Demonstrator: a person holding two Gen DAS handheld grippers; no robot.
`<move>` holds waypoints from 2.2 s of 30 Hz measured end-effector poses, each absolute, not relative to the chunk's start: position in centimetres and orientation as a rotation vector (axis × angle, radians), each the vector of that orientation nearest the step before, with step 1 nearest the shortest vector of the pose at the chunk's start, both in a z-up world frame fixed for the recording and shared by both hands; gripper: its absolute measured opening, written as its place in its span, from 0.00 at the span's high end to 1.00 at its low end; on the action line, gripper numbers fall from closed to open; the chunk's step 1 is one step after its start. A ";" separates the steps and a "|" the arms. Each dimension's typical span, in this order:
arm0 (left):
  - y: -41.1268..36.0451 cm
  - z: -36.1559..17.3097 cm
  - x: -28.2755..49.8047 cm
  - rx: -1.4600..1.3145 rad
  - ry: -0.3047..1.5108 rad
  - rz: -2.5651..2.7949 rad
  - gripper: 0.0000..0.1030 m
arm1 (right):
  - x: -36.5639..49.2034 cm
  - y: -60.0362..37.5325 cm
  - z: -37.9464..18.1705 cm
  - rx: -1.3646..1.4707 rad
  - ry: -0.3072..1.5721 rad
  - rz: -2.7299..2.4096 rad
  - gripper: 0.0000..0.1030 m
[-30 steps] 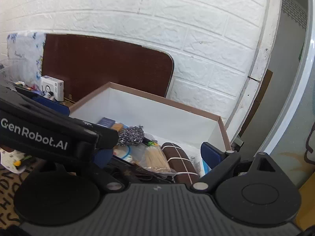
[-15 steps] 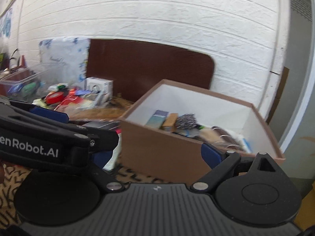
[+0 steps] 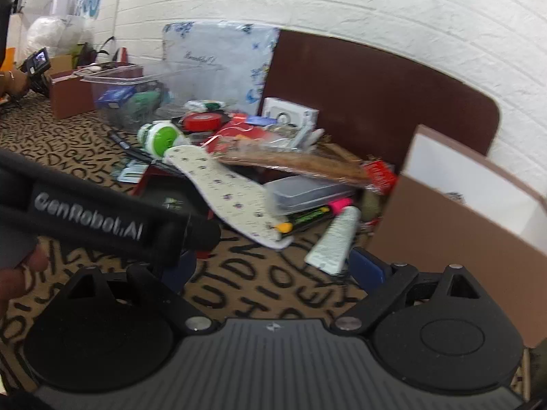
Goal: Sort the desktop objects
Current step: 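Withdraw both grippers from the box back to the pile, then grasp the red-framed black box edge with the right gripper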
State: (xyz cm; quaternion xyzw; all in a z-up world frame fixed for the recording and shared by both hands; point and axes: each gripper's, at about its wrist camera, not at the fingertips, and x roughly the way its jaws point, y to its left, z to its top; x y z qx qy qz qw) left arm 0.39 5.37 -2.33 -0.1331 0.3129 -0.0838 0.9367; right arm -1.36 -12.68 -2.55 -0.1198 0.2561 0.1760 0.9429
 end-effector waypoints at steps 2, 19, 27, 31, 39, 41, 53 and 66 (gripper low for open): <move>6.8 -2.8 1.0 -0.295 0.644 -0.126 0.09 | -0.7 -12.1 -2.9 -0.207 0.546 0.390 0.13; 10.8 -6.4 3.8 -0.382 0.740 -0.051 0.68 | 5.0 -8.0 -6.3 -0.172 0.659 0.479 0.79; 10.0 -5.6 2.5 -0.311 0.781 -0.115 0.83 | 2.8 -9.7 -5.6 -0.215 0.722 0.539 0.96; 8.2 -5.2 0.5 -0.249 0.820 -0.254 0.84 | -0.4 -11.8 -5.0 -0.293 0.751 0.555 0.96; 6.3 -5.1 -0.5 -0.263 0.838 -0.376 0.70 | -4.1 -16.4 -4.3 -0.280 0.779 0.496 0.96; 6.4 -4.8 0.3 -0.260 0.811 -0.311 0.52 | -4.1 -16.9 -4.3 -0.257 0.774 0.483 0.95; 6.3 -5.4 6.3 -0.488 0.816 -0.200 0.40 | -3.6 -16.2 -4.3 -0.267 0.741 0.447 0.93; 7.7 -2.2 7.3 -0.587 0.655 -0.178 0.92 | -3.0 -15.9 -5.5 -0.264 0.761 0.435 0.93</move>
